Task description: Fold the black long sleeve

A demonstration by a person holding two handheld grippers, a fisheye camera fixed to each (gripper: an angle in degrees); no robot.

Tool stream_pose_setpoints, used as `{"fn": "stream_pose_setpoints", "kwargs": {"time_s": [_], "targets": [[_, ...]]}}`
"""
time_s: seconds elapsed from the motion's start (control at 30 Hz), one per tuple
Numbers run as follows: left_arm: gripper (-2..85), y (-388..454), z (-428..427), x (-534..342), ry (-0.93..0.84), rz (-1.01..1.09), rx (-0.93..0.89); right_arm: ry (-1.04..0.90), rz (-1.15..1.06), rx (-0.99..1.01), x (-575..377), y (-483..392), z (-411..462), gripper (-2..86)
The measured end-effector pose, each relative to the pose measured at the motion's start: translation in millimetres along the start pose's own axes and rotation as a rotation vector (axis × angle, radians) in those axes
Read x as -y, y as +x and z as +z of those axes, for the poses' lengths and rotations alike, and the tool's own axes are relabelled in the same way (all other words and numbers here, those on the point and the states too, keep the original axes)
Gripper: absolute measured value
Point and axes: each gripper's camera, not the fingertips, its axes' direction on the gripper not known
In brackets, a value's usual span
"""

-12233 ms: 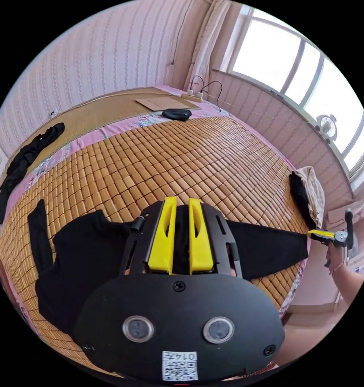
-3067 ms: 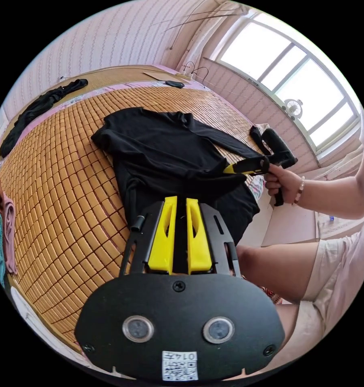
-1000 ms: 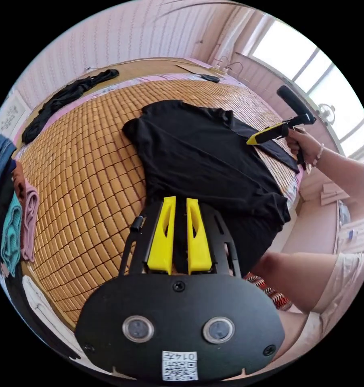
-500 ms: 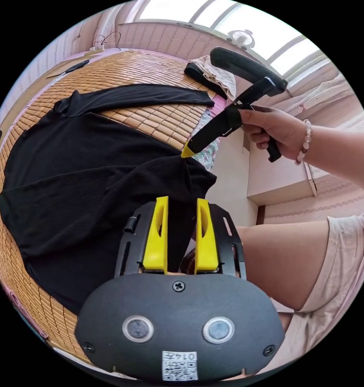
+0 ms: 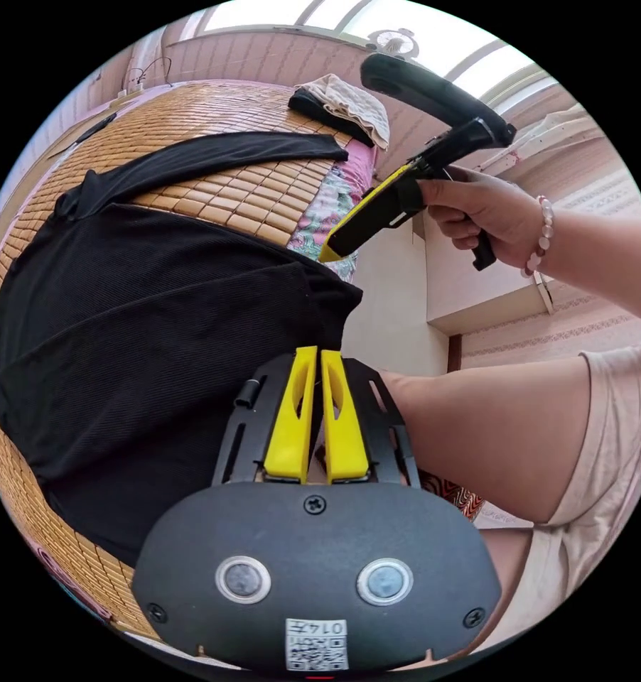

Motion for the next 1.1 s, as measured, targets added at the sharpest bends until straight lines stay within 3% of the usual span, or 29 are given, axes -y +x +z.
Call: {"fn": "stream_pose_setpoints", "kwargs": {"time_s": [0.17, 0.5, 0.73, 0.87, 1.1], "targets": [[1.2, 3, 13, 0, 0.02, 0.02, 0.018, 0.085, -0.047, 0.013, -1, -19, -13, -0.2], [3.3, 29, 16, 7, 0.005, 0.036, 0.053, -0.036, -0.235, -0.331, -3, -82, 24, -0.9], [3.0, 36, -57, 7, 0.246, 0.115, 0.296, -0.034, -0.219, -0.152, -16, -61, 1, -0.6], [4.2, 11, -61, 25, 0.376, 0.164, 0.244, 0.162, -0.164, -0.127, -45, -44, -45, -0.4], [9.1, -22, -45, 120, 0.423, 0.258, 0.237, 0.469, 0.221, -0.099, -95, 59, -118, -0.2]]}}
